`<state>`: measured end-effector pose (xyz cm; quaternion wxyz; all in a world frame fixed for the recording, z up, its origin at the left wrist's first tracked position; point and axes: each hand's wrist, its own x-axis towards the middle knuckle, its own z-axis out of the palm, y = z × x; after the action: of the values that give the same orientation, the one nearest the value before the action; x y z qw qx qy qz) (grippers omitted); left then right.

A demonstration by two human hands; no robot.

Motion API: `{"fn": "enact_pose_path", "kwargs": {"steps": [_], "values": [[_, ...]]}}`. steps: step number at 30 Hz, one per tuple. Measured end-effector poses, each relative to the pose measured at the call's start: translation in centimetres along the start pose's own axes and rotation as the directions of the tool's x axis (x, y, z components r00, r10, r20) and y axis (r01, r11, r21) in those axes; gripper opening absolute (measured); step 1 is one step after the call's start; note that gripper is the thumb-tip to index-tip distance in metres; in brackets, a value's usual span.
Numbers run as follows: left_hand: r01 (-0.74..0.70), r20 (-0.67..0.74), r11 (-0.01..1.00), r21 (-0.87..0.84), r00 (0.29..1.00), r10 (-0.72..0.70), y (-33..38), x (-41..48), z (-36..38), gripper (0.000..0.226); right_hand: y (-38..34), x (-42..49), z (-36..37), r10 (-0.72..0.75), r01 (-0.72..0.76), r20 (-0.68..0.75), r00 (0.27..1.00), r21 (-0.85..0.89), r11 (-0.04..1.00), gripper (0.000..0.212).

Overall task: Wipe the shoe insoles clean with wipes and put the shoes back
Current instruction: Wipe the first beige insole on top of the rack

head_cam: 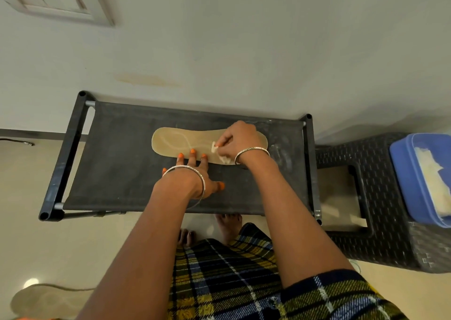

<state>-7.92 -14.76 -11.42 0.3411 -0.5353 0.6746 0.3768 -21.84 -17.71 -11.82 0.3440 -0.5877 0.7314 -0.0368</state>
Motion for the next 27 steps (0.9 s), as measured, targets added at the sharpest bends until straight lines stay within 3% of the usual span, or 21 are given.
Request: {"fn": "enact_pose_path", "kwargs": {"steps": [2,3,6,8,10,13,14,15,18,20,22,25,27], "values": [[-0.001,-0.001,1.0,-0.002,1.0,0.001,-0.05,0.12,0.05,0.089,-0.39,-0.22,0.16,-0.015,0.017,0.109,0.994,-0.02,1.0,0.008],[-0.001,0.001,1.0,-0.001,1.0,0.001,-0.04,0.15,0.06,0.09,-0.42,-0.1,0.36,-0.006,0.007,0.066,0.998,-0.015,1.0,0.007],[0.003,0.002,1.0,-0.003,1.0,-0.003,-0.02,0.25,0.05,0.09,-0.26,0.2,0.62,0.071,-0.058,-0.246,0.967,0.059,0.997,0.006],[0.003,0.003,1.0,-0.006,1.0,-0.003,-0.11,0.26,-0.02,0.09,-0.2,0.16,0.54,0.084,-0.062,-0.319,0.944,0.08,0.995,0.007],[0.003,0.006,1.0,-0.007,1.0,-0.002,-0.11,0.24,-0.08,0.089,-0.31,0.18,0.27,0.043,-0.037,-0.206,0.978,0.033,0.999,0.009],[0.0,-0.004,1.0,-0.014,1.0,0.0,-0.1,0.04,-0.11,0.089,-0.92,-0.26,0.12,-0.009,0.012,0.075,0.997,-0.033,0.999,0.007],[-0.002,-0.006,1.0,-0.017,1.0,0.002,-0.07,0.03,-0.11,0.089,-0.96,-0.31,0.16,-0.008,0.011,0.095,0.995,-0.029,1.0,0.007],[-0.002,-0.006,1.0,-0.02,1.0,0.002,-0.05,0.03,-0.1,0.089,-0.91,-0.2,0.24,0.002,-0.002,0.054,0.999,-0.011,1.0,0.007],[0.003,-0.003,1.0,-0.019,1.0,-0.003,-0.06,0.15,-0.09,0.09,-0.36,0.12,0.58,0.072,-0.057,-0.254,0.964,0.066,0.996,0.006],[0.003,-0.002,1.0,-0.019,1.0,-0.004,0.0,0.21,-0.07,0.09,-0.21,0.14,0.53,0.096,-0.071,-0.335,0.937,0.087,0.994,0.007],[0.004,-0.005,1.0,-0.019,1.0,-0.004,0.06,0.25,-0.09,0.09,-0.25,0.19,0.42,0.071,-0.057,-0.267,0.961,0.062,0.996,0.009],[-0.001,-0.013,1.0,-0.015,1.0,0.001,0.07,0.25,-0.05,0.09,-0.91,-0.02,0.4,0.008,-0.009,0.011,1.0,0.015,1.0,0.009],[-0.003,-0.012,1.0,-0.02,1.0,0.003,0.06,0.25,-0.03,0.09,-1.04,-0.07,0.61,0.003,-0.004,0.064,0.998,0.016,1.0,0.007]]}}
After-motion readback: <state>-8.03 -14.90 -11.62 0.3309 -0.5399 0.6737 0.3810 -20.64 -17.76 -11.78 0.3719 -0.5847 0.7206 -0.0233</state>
